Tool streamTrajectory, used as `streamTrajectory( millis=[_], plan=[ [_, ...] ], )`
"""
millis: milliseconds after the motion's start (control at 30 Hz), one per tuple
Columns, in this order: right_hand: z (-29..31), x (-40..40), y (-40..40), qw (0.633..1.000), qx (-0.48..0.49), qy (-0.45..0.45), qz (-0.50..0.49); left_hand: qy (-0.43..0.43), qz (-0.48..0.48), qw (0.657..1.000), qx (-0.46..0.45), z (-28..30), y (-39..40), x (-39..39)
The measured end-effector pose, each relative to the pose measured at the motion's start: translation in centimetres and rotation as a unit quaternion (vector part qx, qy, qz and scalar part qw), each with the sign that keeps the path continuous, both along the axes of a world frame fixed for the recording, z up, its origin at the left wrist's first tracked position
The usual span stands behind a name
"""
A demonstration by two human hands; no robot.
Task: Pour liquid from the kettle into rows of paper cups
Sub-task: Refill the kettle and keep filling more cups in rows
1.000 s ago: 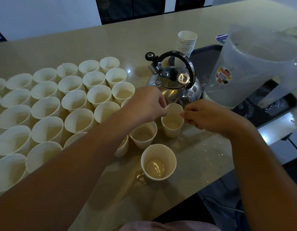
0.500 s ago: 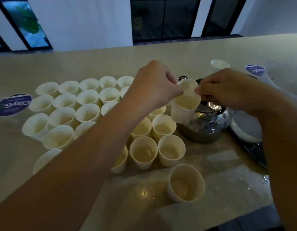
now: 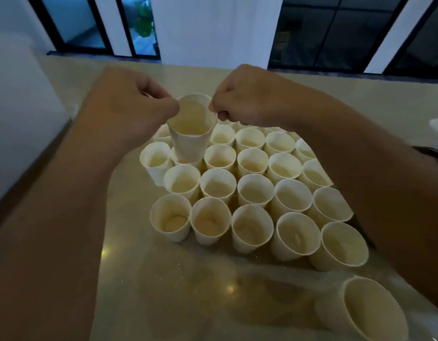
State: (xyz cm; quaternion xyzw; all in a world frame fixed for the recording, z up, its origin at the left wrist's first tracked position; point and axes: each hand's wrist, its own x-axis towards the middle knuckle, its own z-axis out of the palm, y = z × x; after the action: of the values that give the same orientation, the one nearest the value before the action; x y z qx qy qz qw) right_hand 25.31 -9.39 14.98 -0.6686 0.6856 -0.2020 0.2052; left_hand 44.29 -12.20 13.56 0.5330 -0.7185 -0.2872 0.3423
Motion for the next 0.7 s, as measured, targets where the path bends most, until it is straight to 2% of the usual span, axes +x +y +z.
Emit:
streamTrajectory(
  millis=[167,300,400,533,700],
  plan=[
    [-1.6,5.7,-3.7,0.996,0.015,0.011,0.085,0.010,0.065,0.998,0.002,-2.2,-1.0,5.7],
    [-3.6,8.6,-5.6,0.993,0.031,0.025,0.114,0.035,0.103,0.994,0.032,-4.6,-2.1,8.7],
    [-5.5,9.8,-6.3,0.981,0.068,0.099,0.153,0.048,0.123,0.989,0.070,-7.3,-2.4,10.2],
    [-8.3,10.6,-6.5,0.968,0.114,0.137,0.178,0.047,0.130,0.983,0.124,-10.9,-2.8,10.3],
    [-10.2,10.4,-7.0,0.965,0.109,0.173,0.165,0.050,0.110,0.979,0.164,-13.0,-2.6,9.5]
  ],
)
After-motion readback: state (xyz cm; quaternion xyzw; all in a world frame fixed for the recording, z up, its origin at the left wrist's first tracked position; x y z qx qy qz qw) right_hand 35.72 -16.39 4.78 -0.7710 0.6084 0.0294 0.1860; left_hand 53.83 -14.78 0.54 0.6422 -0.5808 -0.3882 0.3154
